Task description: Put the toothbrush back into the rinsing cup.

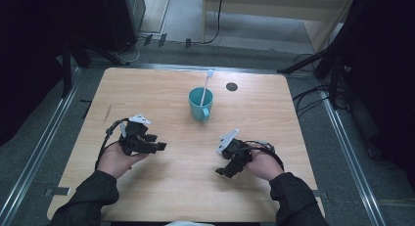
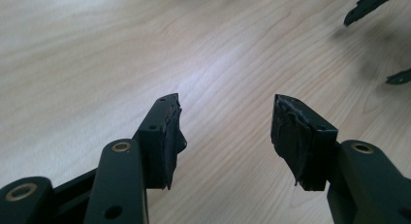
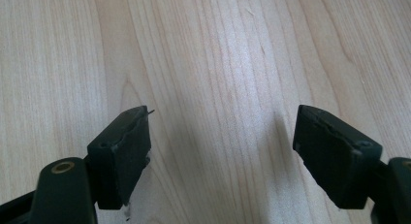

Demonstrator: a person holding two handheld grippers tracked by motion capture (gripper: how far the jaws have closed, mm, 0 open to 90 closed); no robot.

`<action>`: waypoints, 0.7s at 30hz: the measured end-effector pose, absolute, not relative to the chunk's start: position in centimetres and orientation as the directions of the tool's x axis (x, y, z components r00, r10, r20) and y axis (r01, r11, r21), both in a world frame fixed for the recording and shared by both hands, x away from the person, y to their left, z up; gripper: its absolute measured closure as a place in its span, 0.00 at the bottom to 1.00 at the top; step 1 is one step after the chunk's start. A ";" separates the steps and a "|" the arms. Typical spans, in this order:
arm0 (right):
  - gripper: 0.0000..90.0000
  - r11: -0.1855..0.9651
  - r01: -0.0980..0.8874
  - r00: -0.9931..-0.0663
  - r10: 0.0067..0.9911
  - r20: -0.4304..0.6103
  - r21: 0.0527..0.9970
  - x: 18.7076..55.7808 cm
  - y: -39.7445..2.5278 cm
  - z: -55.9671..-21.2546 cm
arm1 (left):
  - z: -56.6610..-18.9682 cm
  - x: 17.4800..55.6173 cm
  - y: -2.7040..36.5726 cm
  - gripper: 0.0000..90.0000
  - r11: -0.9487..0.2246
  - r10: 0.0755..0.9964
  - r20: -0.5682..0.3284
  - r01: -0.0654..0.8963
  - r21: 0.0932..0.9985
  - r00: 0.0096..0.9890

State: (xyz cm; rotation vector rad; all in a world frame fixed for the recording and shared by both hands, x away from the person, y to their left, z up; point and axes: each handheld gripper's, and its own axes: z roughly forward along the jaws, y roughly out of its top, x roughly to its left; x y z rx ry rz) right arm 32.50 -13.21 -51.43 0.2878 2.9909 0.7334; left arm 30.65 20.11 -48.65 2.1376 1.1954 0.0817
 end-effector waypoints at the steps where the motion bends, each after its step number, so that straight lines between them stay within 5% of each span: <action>1: 0.24 0.870 0.169 -0.982 0.191 -0.002 0.464 32.5 -13.2 -51.4 | -48.8 30.5 20.2 0.49 -0.350 0.777 -0.257 0.733 0.583 0.575; 21: 0.24 0.873 0.166 -0.982 0.188 -0.003 0.458 32.5 -13.2 -51.5 | -50.1 30.4 21.3 0.45 -0.344 0.802 -0.255 0.766 0.543 0.540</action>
